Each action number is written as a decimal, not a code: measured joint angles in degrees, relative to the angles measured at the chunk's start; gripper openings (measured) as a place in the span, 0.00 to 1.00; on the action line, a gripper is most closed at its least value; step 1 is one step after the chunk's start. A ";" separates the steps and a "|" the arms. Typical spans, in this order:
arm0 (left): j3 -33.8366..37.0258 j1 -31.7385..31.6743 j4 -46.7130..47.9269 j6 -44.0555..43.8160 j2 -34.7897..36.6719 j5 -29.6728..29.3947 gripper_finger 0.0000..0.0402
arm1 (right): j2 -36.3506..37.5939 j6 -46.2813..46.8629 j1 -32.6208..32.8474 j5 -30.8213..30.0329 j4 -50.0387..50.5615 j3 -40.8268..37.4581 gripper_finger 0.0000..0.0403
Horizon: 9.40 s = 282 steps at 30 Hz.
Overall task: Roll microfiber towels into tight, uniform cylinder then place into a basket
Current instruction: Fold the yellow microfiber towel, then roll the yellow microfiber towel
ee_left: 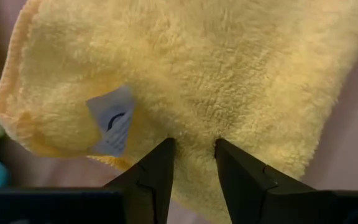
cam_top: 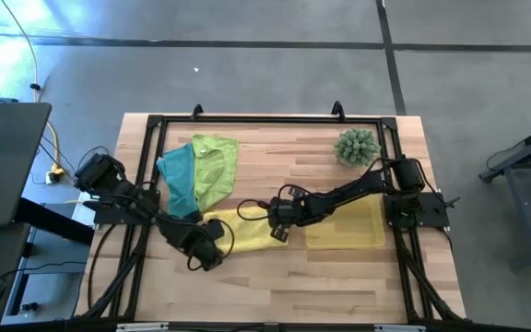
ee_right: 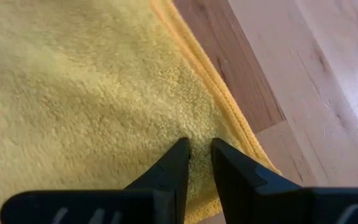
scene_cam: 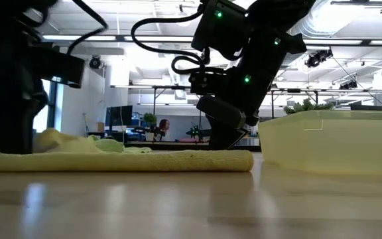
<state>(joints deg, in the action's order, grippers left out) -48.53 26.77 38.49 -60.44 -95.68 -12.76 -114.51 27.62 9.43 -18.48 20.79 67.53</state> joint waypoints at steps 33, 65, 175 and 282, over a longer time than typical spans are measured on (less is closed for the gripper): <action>-4.77 -10.78 6.85 15.98 -0.97 -10.15 0.27 | 3.18 7.61 9.97 4.79 1.21 0.90 0.16; -4.73 0.00 -13.96 -2.53 -3.19 3.39 0.27 | -0.46 -19.57 -0.87 -2.60 -2.48 1.01 0.16; -9.56 4.88 -6.52 35.45 -0.44 -5.73 0.28 | -0.47 -32.64 16.24 -1.92 3.51 8.17 0.20; -17.51 8.40 -6.30 72.65 -13.29 -11.71 0.34 | -5.06 -56.15 21.28 0.39 0.40 10.34 0.41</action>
<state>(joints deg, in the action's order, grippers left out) -66.04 35.16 32.19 12.20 -108.97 -24.48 -119.57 -28.54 30.71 -18.10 21.19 77.87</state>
